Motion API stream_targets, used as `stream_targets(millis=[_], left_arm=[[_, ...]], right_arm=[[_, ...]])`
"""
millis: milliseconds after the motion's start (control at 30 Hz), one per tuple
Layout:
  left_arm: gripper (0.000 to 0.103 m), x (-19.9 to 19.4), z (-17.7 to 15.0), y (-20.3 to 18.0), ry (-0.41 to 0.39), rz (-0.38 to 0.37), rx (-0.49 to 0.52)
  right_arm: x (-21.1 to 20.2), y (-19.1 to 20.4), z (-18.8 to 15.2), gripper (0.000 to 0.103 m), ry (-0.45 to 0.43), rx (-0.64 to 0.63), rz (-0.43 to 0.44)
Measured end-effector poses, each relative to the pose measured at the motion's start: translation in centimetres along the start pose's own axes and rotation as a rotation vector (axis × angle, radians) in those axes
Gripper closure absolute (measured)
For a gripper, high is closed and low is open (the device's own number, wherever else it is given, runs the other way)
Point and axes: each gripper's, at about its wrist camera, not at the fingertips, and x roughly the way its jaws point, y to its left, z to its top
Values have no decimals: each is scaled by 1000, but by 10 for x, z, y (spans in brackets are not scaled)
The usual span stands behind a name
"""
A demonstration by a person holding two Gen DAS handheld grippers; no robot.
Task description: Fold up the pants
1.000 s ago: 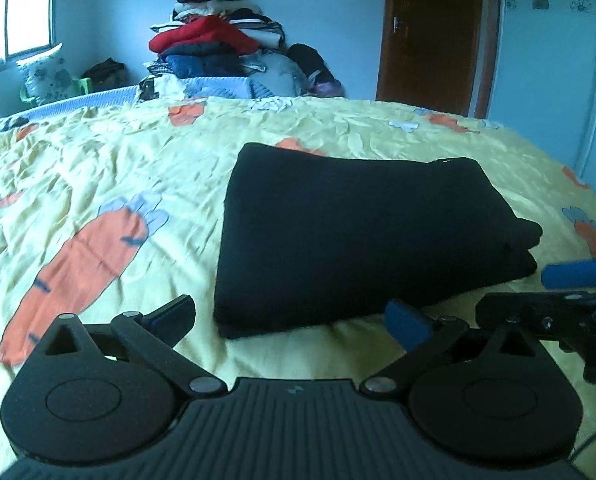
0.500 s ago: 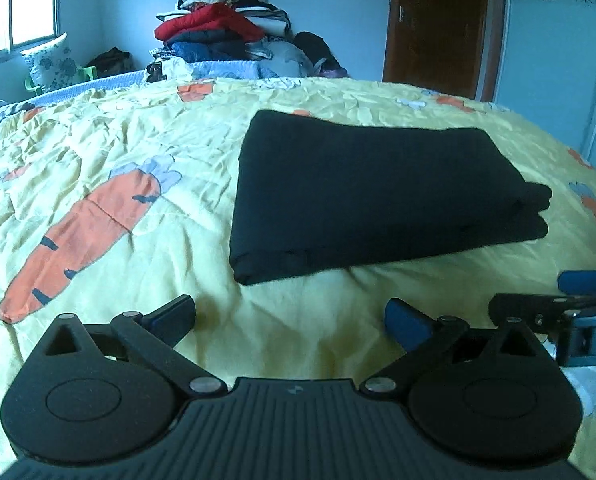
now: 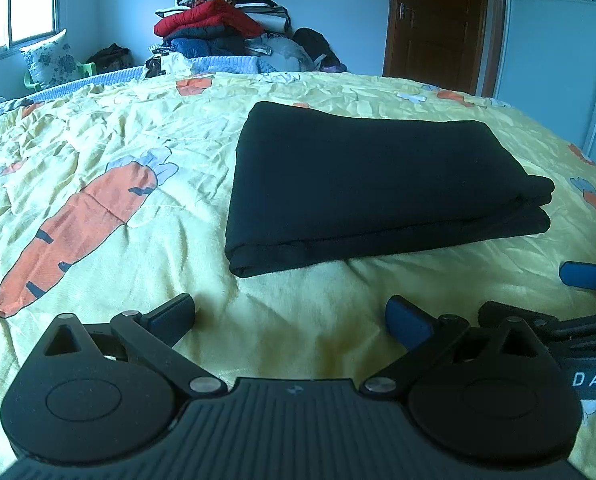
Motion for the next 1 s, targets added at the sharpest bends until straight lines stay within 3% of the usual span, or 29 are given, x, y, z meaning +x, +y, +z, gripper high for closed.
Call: stream_targets(millis=[300, 533, 1000], left_arm=[[0, 0, 0, 0, 0, 0, 1], [0, 0, 0, 0, 0, 0, 1], [0, 0, 0, 0, 0, 0, 1]], right_arm=[[0, 2, 0, 0, -1, -1, -9], [-3, -6, -2, 0, -13, 79, -94], [0, -8, -2, 0, -3, 73, -98]])
